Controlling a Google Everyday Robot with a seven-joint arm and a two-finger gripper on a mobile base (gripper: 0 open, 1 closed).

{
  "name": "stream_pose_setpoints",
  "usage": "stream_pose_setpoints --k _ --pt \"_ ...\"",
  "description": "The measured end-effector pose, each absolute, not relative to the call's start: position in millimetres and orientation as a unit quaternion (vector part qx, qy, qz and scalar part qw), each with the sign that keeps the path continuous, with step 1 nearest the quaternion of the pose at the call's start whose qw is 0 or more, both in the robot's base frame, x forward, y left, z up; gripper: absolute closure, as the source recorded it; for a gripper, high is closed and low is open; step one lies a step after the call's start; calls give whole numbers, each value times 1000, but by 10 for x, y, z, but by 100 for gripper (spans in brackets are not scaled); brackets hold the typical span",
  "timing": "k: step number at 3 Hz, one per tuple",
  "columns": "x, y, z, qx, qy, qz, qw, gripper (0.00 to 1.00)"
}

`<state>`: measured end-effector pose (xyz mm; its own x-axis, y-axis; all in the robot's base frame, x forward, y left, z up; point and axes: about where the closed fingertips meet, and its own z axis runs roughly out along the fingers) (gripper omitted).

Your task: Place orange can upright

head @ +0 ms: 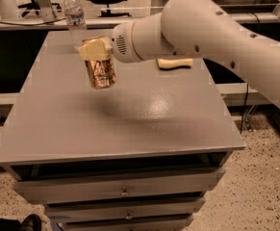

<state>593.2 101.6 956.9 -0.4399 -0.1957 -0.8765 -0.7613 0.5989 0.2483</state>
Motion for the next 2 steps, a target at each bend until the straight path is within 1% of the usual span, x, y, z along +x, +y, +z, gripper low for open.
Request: stream_pose_setpoints --k 1,2 --pt "5873 1071 9684 -348 734 326 482 100" --pt "5825 1112 9732 -425 685 286 517 100"
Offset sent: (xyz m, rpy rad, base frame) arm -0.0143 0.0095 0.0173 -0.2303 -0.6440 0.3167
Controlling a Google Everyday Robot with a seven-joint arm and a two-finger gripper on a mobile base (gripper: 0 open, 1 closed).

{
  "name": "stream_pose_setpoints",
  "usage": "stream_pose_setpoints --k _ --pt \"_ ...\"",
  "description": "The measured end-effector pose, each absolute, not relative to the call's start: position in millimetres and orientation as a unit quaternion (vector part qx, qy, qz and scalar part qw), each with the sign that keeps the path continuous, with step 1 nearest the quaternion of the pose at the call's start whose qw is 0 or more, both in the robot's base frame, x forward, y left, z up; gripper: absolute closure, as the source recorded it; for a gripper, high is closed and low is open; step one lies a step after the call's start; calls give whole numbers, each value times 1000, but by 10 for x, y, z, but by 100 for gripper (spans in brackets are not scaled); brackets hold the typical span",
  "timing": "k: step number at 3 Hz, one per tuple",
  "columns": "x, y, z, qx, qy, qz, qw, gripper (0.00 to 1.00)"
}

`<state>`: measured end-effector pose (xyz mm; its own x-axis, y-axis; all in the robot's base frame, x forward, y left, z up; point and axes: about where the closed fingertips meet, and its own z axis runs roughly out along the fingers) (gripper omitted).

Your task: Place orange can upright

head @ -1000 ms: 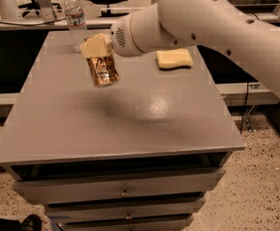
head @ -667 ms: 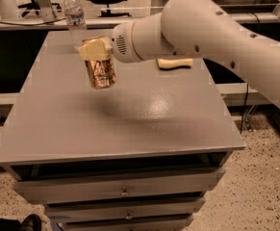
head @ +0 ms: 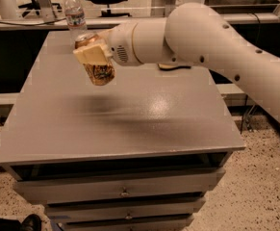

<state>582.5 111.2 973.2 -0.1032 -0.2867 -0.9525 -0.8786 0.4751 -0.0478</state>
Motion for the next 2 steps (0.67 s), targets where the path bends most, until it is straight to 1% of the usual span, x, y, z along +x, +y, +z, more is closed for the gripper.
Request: stream_pose_setpoints --k 1,2 --pt "5860 1128 9610 -485 653 244 528 100" --pt "5952 1129 9459 -498 628 249 543 100"
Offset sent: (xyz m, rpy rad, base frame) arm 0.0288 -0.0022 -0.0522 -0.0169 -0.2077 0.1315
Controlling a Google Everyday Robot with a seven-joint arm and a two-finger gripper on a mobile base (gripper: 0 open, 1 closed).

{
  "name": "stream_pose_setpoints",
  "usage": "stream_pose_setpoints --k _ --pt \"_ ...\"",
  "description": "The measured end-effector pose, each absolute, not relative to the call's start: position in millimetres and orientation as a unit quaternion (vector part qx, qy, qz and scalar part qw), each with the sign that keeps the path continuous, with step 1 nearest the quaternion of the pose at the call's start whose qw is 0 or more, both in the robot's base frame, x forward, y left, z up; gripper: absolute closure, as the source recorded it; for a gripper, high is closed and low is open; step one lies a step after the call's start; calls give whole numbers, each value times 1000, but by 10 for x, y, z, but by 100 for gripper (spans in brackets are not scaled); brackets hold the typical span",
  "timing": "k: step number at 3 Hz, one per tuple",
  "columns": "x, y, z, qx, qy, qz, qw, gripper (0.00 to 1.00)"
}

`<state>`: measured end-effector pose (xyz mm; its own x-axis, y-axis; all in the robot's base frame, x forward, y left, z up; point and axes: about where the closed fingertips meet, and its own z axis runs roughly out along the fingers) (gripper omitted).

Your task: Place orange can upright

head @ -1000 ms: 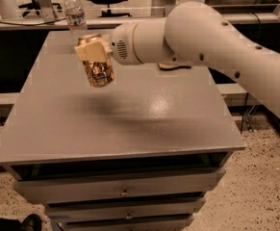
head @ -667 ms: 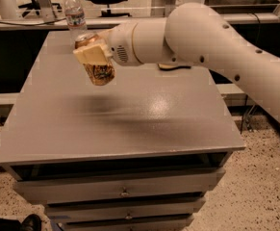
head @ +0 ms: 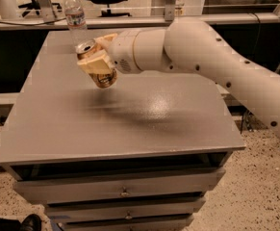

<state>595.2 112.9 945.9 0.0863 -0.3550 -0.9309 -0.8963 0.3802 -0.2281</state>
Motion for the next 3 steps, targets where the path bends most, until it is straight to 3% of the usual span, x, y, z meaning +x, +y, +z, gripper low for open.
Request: stream_pose_setpoints --k 3 --pt "6109 1037 9254 -455 595 324 579 100"
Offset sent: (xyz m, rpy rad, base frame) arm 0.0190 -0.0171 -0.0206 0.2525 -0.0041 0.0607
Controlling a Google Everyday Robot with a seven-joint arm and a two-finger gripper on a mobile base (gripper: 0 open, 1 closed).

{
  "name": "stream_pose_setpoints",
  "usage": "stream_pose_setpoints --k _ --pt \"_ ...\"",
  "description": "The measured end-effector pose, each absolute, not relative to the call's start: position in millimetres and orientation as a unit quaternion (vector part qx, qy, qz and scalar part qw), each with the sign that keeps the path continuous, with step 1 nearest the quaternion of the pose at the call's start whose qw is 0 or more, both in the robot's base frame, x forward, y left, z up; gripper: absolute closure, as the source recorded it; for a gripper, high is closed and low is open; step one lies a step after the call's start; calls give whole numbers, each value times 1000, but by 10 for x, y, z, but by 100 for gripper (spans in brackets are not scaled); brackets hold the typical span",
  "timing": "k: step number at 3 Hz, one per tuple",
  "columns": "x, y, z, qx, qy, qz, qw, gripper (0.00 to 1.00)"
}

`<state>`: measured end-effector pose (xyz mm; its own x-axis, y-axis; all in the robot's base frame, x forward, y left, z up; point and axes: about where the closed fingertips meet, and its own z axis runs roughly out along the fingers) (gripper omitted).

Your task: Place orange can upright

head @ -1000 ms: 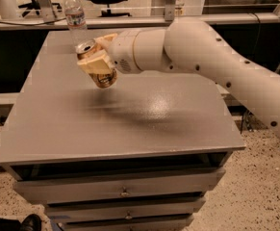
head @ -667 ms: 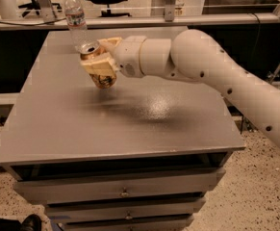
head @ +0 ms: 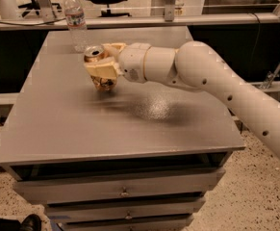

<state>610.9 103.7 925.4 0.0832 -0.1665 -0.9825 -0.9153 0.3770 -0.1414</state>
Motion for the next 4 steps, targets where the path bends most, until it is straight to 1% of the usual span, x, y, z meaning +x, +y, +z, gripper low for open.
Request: stream_pose_setpoints --k 1,3,4 --pt "6145 1012 9172 -439 608 329 574 82" --pt "6172 989 9080 -426 624 330 567 37" --pt "6168 970 9069 -425 628 326 564 13"
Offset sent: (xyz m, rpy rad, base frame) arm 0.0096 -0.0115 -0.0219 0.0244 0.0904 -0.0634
